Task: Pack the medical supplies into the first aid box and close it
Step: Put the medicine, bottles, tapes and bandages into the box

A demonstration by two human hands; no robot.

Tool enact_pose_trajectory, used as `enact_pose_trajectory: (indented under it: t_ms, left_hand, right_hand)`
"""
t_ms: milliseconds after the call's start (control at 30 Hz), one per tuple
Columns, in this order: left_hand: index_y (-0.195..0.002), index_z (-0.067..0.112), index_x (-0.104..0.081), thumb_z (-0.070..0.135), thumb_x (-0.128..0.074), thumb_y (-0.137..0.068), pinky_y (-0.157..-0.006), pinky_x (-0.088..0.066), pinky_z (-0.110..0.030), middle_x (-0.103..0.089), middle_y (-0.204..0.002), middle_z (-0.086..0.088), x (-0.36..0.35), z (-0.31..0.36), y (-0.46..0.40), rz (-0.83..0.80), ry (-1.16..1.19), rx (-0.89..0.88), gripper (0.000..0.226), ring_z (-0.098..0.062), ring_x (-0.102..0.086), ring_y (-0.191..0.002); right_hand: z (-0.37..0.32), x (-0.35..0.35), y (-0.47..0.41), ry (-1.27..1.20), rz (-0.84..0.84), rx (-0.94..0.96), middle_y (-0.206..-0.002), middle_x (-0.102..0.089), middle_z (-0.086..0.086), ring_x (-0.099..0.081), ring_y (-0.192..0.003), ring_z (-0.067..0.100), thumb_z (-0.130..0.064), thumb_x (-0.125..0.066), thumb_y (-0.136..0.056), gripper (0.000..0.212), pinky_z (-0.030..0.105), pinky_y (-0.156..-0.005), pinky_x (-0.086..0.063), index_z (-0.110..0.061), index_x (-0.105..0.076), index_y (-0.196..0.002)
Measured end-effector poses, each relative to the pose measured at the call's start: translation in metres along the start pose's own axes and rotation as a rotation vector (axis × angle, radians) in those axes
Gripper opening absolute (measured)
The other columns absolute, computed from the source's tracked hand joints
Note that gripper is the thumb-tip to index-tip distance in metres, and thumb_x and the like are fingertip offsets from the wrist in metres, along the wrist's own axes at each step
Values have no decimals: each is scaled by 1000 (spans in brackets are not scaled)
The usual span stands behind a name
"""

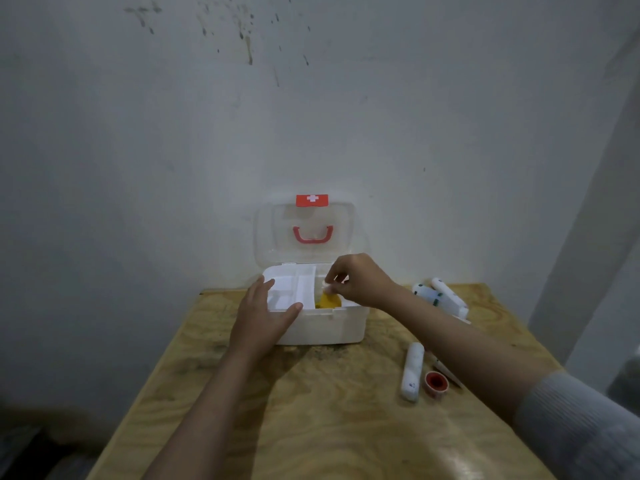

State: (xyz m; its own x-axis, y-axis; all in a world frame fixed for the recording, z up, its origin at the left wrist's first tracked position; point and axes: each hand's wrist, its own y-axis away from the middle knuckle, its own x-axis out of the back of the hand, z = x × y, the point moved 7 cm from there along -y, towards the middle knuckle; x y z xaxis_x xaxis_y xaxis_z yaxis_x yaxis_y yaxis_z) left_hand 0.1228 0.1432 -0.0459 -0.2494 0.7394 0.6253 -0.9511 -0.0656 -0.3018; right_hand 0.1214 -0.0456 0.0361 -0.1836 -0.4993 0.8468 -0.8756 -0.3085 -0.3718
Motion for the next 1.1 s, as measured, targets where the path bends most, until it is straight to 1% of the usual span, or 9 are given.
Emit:
enact_pose_trajectory:
  t_ms: [67, 167, 233, 367, 467, 533, 700, 867, 1100]
  left_hand:
    - [-140, 30, -37, 62, -66, -72, -103, -40, -46, -28, -156, 3, 0, -1, -1, 4, -5, 3, 81, -22, -32, -139]
    - [-140, 30, -37, 62, -66, -73, -104, -39, -47, -28, -156, 4, 0, -2, -2, 12, -5, 0, 80, -22, -31, -139]
    - [-139, 30, -38, 62, -66, -73, -104, -39, -46, -28, -155, 4, -1, -4, -3, 15, 2, -10, 79, -21, -31, -139]
    - [-138, 32, -38, 65, -65, -71, -105, -41, -47, -29, -155, 5, -2, -7, -3, 12, 18, -8, 79, -21, -32, -138]
    - [-138, 33, -38, 65, -65, -71, -105, -41, -48, -29, -155, 6, -2, -7, -3, 8, 24, -8, 79, -21, -32, -138]
    - [-138, 32, -38, 63, -65, -72, -106, -39, -47, -29, -155, 5, -1, -7, -3, 4, 36, -11, 78, -20, -32, -138]
    - [-138, 30, -39, 61, -66, -73, -107, -38, -47, -29, -154, 4, -1, -6, -2, 7, 39, -8, 77, -21, -32, -138]
    - [-139, 27, -40, 56, -68, -75, -108, -35, -45, -29, -154, 3, 1, -3, -1, 10, 43, -25, 75, -20, -31, -139]
    - [-138, 23, -43, 51, -70, -76, -109, -32, -43, -31, -154, 1, 3, 1, 2, 27, 40, -36, 72, -20, -31, -139]
  right_hand:
    - [5, -1, 2, -65, 19, -27, -93, -73, 9, -68, -80, 17, -20, -75, -76, 20, 36, -77, -57, -7, -72, -91]
    - [11, -1, 10, -80, -19, -37, -99, -70, 6, -68, -82, 15, -24, -73, -78, 23, 35, -77, -57, -10, -71, -96]
    - [14, 3, 20, -103, -19, -47, -101, -68, 4, -67, -84, 13, -28, -72, -79, 26, 31, -76, -57, -12, -70, -99]
    - [33, 21, 46, -150, 94, -97, -101, -68, 3, -67, -83, 10, -24, -71, -80, 21, 24, -73, -56, -13, -70, -98]
    - [71, 37, 71, -122, 151, -212, -94, -70, 0, -65, -78, 5, -21, -72, -79, 16, 12, -66, -50, -14, -71, -94]
    - [103, 48, 89, -97, 198, -313, -90, -72, 0, -62, -72, 0, -19, -73, -78, 13, 8, -61, -45, -14, -72, -90]
    - [179, 65, 132, -23, 281, -581, -94, -73, 9, -62, -74, 16, -10, -73, -75, 13, 25, -71, -43, -7, -73, -89]
    - [214, 57, 158, -13, 290, -681, -100, -71, 6, -61, -78, 18, -12, -69, -77, 15, 28, -75, -45, -11, -71, -92]
    - [221, 46, 154, -68, 331, -726, -102, -70, 10, -59, -81, 21, -16, -70, -78, 19, 29, -74, -43, -10, -70, -96]
